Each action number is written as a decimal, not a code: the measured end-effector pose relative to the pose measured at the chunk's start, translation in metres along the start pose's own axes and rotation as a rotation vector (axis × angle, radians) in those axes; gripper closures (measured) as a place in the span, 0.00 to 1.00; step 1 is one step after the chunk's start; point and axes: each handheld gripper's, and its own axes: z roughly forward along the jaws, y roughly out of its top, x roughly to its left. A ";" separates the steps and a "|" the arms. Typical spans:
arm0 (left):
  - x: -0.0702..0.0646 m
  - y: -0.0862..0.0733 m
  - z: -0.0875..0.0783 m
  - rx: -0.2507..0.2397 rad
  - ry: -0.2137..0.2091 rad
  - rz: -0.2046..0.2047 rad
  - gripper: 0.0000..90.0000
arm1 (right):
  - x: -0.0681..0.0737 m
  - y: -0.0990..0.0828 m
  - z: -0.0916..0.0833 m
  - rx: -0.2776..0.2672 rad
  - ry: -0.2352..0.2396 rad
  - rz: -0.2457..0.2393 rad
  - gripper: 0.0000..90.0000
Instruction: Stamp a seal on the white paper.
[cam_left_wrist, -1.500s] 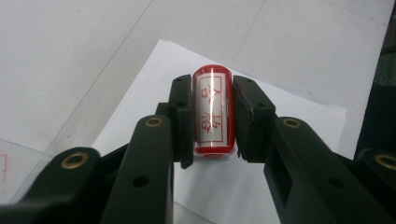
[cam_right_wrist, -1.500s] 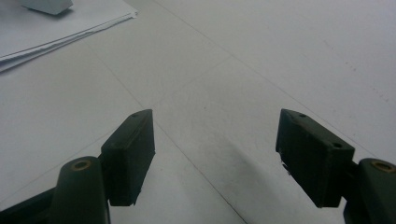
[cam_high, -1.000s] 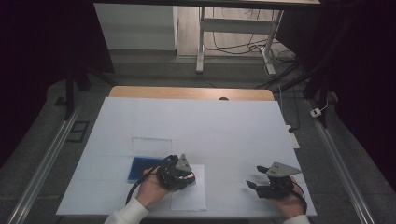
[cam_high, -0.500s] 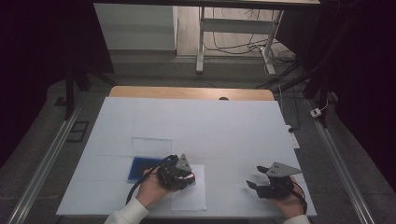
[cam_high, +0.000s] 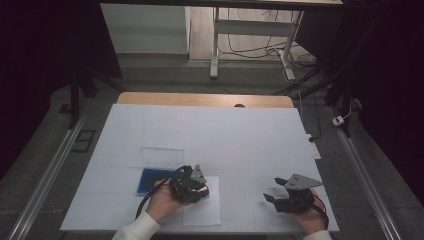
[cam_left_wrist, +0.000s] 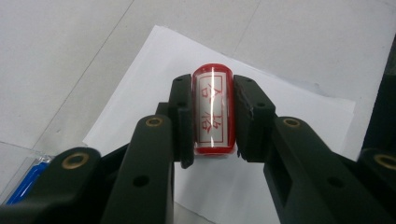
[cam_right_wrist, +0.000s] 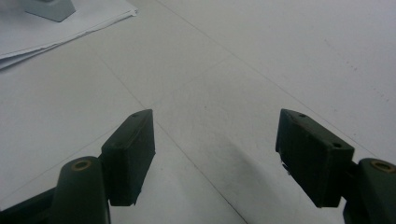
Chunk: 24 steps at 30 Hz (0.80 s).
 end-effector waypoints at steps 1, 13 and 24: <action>-0.001 0.000 0.001 0.005 0.003 0.001 0.79 | 0.000 0.000 0.000 0.000 0.000 0.000 0.31; -0.002 0.002 0.003 0.030 0.013 0.006 0.79 | 0.001 0.001 0.000 0.003 -0.001 -0.002 0.31; -0.005 0.003 0.004 0.042 0.031 0.021 0.79 | 0.001 0.001 0.001 0.005 -0.002 -0.009 0.31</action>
